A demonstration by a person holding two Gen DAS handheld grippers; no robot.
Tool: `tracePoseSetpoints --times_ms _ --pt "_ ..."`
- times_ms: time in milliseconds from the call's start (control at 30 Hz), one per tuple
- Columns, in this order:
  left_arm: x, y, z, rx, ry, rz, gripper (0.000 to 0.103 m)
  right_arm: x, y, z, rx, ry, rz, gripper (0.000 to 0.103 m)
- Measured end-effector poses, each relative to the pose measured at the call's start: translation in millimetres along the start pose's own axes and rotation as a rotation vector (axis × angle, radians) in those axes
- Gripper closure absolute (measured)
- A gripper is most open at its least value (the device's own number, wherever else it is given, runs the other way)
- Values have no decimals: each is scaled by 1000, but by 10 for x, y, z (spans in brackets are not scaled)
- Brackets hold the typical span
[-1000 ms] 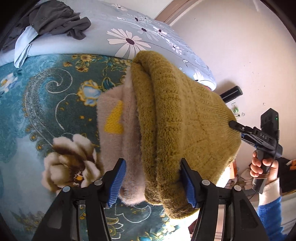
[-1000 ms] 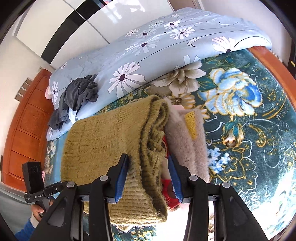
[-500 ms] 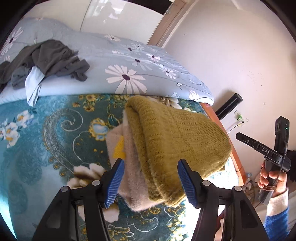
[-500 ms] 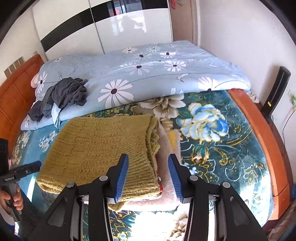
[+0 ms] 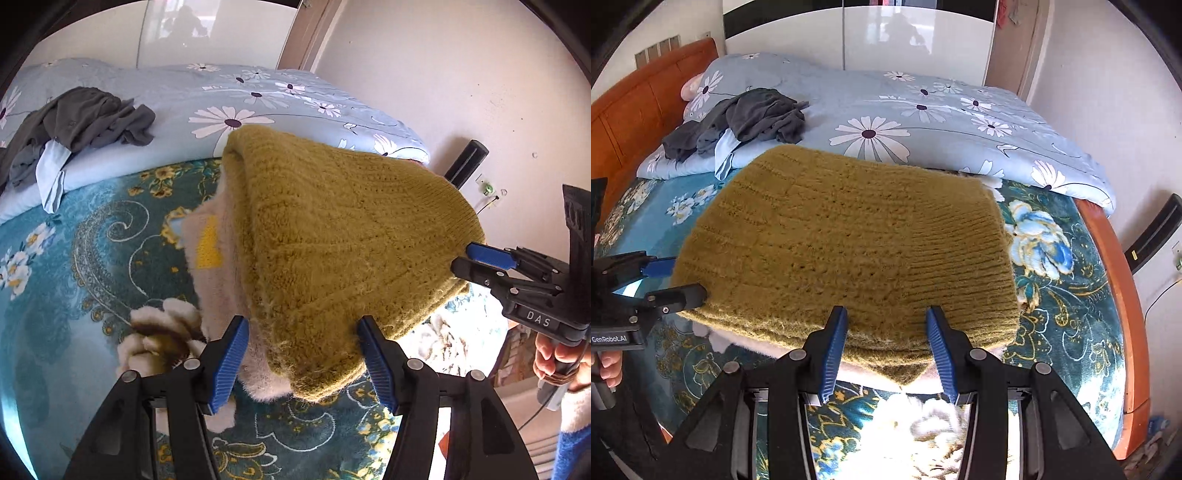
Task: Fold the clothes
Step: 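Lower the folded sweater onto the pink folded garment and open both tools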
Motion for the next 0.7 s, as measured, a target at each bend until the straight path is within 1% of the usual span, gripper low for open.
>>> tracePoseSetpoints --times_ms 133,167,233,333,400,467,567,700 --pt "-1 -45 24 -6 -27 -12 33 26 -88 103 -10 -68 16 54" --pt "-17 -68 43 -14 -21 -11 32 14 -112 129 -14 -74 24 54" --pt "-43 -100 77 -29 -3 -12 30 -26 -158 154 -22 -57 42 51" --pt "-51 -84 82 -29 7 -4 29 -84 -190 178 -31 -28 68 50" --pt "-33 -34 69 -19 2 5 29 -77 -178 168 -28 -36 71 50" --pt "-16 38 58 -1 -5 15 29 -58 -125 149 -20 -71 71 50" --pt "-27 135 68 19 17 40 29 -72 -14 135 -5 -130 67 50" --pt "-45 208 115 14 52 75 29 -169 95 206 -1 -189 49 50"
Point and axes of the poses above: each gripper's, at about its wrist camera, not at the fingertips, and y roughly against the way its jaws point, x to its right, z to its underside, the point moved 4 cm from there along -y, roughly the way its jaws point, and after that the axes turned 10 degrees about x, right-handed, at the moved point
